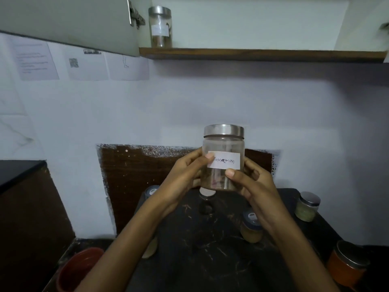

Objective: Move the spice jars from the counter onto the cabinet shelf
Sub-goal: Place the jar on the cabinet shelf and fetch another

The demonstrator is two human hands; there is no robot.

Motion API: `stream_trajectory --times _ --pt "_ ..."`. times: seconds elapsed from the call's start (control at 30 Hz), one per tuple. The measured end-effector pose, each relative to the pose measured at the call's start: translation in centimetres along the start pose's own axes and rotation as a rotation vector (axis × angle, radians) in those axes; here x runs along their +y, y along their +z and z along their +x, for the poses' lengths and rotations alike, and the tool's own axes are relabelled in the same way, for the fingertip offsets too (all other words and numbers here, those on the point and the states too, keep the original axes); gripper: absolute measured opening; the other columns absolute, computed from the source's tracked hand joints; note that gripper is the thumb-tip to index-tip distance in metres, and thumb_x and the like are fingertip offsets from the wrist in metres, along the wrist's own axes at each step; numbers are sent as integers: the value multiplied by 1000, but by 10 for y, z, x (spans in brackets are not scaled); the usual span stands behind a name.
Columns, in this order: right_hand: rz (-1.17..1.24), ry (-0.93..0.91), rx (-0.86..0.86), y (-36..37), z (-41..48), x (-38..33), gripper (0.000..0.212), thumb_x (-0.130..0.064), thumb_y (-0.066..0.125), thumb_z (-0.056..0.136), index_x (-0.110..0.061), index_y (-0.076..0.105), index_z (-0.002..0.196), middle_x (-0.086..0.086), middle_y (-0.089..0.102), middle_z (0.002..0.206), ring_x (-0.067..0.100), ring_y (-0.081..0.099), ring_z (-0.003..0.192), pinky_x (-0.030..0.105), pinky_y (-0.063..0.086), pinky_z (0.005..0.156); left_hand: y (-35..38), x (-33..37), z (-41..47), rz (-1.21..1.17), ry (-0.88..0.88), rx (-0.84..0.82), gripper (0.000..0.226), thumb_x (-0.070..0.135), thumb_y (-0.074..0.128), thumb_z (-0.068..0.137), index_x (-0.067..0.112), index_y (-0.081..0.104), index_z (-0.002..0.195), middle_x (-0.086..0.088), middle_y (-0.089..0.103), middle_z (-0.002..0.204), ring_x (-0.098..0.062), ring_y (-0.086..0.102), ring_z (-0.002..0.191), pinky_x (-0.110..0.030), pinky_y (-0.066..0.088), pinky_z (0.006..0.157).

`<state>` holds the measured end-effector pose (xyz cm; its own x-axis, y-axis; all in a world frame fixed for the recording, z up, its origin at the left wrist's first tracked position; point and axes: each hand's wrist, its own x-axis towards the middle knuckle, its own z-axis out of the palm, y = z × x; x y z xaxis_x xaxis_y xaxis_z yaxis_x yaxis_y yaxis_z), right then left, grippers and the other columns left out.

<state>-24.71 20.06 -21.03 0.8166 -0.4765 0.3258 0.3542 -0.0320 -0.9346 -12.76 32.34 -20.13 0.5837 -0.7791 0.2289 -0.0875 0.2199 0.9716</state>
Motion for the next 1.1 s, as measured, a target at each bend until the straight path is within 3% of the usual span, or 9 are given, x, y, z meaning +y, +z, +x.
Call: stream_trajectory --times 0.2,0.37,0.5,0.7,0.8,0.93,1.1 --pt "-49 -99 9 29 51 -28 58 -34 73 55 -29 60 111 -8 69 106 15 65 102 35 55 84 -41 60 32 242 94 -48 49 41 60 77 24 58 123 5 66 118 -12 62 110 -28 56 85" --pt "-88 -194 -20 47 98 -53 48 -38 69 58 -31 59 105 -11 66 106 15 64 100 28 57 77 -63 105 64 385 165 -26 40 40 58 85 24 60 121 5 65 120 -11 60 111 -28 57 85" --pt "-144 -275 -30 52 143 -71 60 -44 71 57 -25 62 114 -4 66 113 18 62 107 39 53 90 -78 132 93 408 242 20 33 34 60 88 20 64 117 3 68 114 -10 65 102 -25 57 78" --pt "-146 -365 -83 55 234 -102 29 -19 74 74 -23 67 102 0 71 105 17 65 102 39 52 92 -97 171 157 361 351 153 44 28 67 84 17 59 126 -1 68 116 -13 67 100 -24 57 77" --pt "-168 -403 -123 56 279 -118 31 -14 74 75 -20 67 104 1 72 104 17 67 99 36 52 90 -105 189 194 331 368 248 54 27 71 82 13 53 131 -3 66 118 -15 66 102 -30 56 84" --pt "-180 -437 -127 57 332 -135 30 -12 74 75 -20 67 103 -2 72 99 13 68 91 26 53 78 -113 208 236 302 400 295 51 25 71 83 12 52 128 -1 67 108 -16 67 94 -32 57 81" --pt "-205 -453 -168 53 391 -148 28 -10 72 77 -21 65 102 -2 71 96 8 67 86 16 50 69 -119 221 285 325 442 356 52 24 68 85 11 49 131 5 61 104 -11 63 90 -24 55 74"
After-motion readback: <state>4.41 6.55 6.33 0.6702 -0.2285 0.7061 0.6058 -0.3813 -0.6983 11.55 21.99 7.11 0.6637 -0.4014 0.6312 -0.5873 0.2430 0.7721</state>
